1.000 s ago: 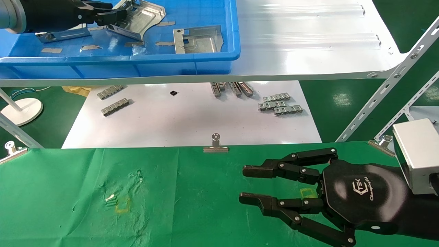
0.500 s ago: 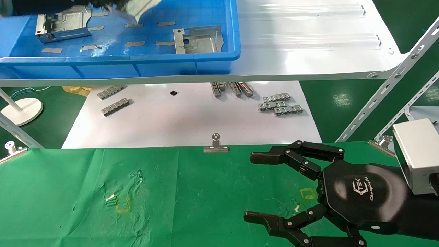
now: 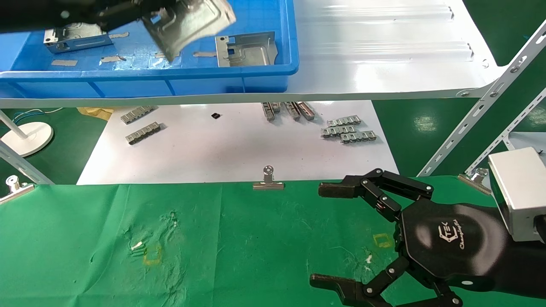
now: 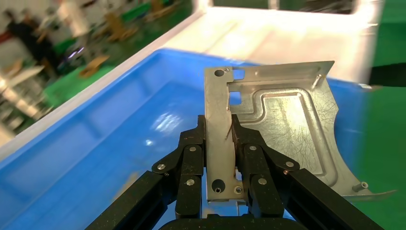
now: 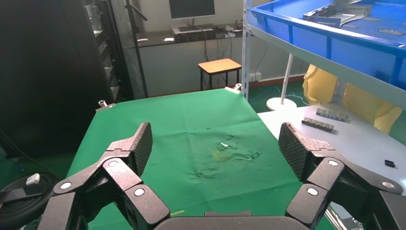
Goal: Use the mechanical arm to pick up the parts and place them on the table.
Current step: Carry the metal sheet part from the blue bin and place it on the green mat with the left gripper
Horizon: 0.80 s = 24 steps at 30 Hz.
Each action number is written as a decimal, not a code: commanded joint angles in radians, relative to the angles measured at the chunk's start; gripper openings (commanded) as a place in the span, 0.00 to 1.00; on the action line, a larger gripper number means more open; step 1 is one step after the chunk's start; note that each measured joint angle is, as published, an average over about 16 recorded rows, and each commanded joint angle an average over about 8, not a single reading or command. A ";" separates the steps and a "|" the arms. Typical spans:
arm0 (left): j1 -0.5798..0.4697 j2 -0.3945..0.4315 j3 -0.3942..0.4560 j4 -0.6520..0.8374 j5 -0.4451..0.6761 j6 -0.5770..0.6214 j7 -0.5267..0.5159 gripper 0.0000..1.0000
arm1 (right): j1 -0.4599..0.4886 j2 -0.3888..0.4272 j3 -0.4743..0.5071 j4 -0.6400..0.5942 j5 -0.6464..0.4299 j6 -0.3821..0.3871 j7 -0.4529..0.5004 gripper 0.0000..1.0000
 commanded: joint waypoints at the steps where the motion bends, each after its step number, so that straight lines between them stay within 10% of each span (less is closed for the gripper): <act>1: 0.010 -0.019 -0.013 -0.001 -0.020 0.078 0.043 0.00 | 0.000 0.000 0.000 0.000 0.000 0.000 0.000 1.00; 24: 0.430 -0.360 0.268 -0.519 -0.410 0.139 0.240 0.00 | 0.000 0.000 -0.001 0.000 0.001 0.000 0.000 1.00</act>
